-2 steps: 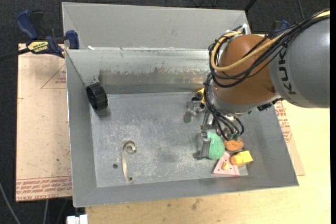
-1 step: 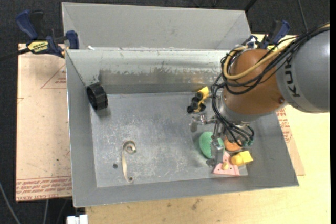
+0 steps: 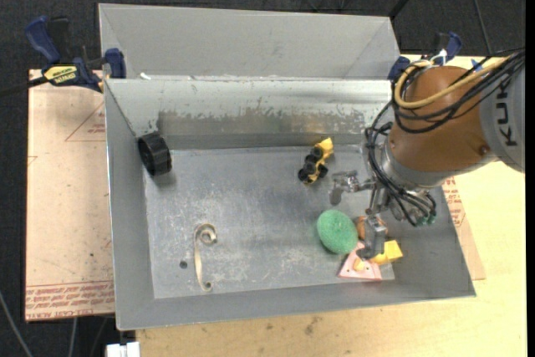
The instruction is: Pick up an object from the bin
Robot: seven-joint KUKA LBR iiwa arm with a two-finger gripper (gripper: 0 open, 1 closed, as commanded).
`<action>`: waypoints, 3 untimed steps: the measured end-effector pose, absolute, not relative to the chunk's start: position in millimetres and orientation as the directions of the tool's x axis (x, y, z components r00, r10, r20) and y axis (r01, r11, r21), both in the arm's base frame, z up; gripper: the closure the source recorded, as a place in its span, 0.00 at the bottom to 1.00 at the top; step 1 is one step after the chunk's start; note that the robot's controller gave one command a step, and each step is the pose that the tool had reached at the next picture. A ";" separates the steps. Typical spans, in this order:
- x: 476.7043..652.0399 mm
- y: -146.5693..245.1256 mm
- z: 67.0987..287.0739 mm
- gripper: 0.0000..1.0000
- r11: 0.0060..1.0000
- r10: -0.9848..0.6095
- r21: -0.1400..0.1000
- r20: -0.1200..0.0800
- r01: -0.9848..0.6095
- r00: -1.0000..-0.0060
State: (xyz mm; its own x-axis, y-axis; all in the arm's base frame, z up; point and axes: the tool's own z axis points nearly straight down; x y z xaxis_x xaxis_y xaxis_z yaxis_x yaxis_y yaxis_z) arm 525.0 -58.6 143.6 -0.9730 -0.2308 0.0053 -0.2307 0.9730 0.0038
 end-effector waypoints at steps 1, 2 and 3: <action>541.9 -68.2 153.3 0.00 0.999 -0.052 -0.002 -0.013 -0.052 -0.999; 514.4 -88.1 94.6 0.00 0.995 -0.099 0.000 -0.008 -0.099 -0.995; 496.3 -99.2 61.6 0.00 1.000 -0.028 0.001 -0.001 -0.028 -1.000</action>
Offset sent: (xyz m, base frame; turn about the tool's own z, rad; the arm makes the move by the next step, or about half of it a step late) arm -0.0299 -0.0435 -0.0736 0.1128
